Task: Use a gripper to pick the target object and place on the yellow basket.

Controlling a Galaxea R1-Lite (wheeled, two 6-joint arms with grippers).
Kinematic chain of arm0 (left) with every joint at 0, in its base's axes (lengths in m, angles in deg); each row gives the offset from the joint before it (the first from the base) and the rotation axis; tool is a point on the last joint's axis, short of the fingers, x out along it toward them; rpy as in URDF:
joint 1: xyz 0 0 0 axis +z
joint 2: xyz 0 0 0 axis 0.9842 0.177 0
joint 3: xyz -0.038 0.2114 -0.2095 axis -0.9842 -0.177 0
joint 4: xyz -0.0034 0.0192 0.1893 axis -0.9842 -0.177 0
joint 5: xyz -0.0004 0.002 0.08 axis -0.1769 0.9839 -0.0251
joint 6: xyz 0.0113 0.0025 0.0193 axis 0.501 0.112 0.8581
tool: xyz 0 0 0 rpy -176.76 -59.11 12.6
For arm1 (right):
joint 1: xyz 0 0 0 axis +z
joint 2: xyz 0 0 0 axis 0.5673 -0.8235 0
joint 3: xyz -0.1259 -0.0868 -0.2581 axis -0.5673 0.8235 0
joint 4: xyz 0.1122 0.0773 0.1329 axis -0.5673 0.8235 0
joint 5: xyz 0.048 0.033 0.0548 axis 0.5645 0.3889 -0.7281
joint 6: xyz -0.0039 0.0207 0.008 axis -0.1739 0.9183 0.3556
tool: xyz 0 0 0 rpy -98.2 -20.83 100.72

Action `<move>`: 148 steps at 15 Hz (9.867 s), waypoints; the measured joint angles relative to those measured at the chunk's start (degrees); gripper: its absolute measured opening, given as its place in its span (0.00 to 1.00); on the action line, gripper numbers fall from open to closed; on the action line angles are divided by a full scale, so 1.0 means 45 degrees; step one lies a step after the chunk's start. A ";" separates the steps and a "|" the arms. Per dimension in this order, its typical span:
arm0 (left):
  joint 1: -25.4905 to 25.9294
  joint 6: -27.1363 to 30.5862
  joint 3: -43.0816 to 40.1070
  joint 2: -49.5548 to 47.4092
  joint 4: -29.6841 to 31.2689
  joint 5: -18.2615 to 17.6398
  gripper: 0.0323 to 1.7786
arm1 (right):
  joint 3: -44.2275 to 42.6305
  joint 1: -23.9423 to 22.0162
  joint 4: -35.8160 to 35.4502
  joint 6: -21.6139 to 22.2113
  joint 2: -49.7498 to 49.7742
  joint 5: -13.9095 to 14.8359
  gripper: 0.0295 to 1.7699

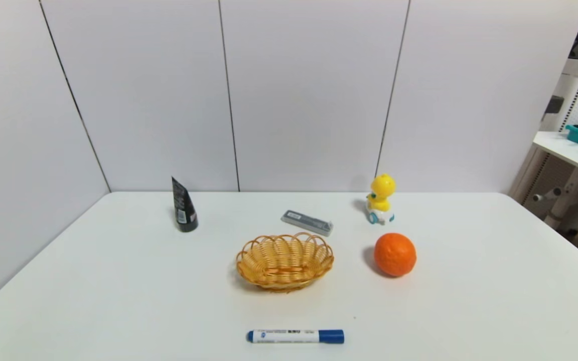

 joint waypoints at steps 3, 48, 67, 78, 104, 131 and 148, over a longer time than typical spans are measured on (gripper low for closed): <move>0.0000 0.0005 0.0000 0.0000 0.0000 -0.0005 0.95 | -0.0374 0.0060 -0.0276 -0.0228 -0.1073 -0.0182 0.96; 0.0000 0.0000 0.0000 0.0000 0.0000 0.0000 0.95 | -1.8700 0.3251 -0.1127 0.0840 -2.8656 0.1035 0.96; 0.0000 0.0005 0.0000 0.0000 0.0000 0.0005 0.95 | -1.8156 0.3110 -0.2685 0.0824 -2.9060 0.1027 0.96; 0.0000 0.0000 0.0000 0.0000 0.0000 -0.0005 0.95 | -1.8302 0.3102 -0.2904 0.0772 -2.9241 0.1021 0.46; 0.0000 0.0000 0.0000 0.0000 0.0000 0.0000 0.95 | -1.5569 0.9419 -0.0190 0.0853 -2.4576 0.0555 0.46; 0.0000 -0.0005 0.0000 0.0000 0.0000 0.0000 0.95 | -1.5227 0.7683 0.6293 0.0883 -2.0307 0.0691 0.91; 0.0000 0.0000 0.0005 0.0000 0.0000 0.0000 0.95 | -0.0306 -0.0122 -0.1812 -0.0498 -0.3007 0.1739 0.96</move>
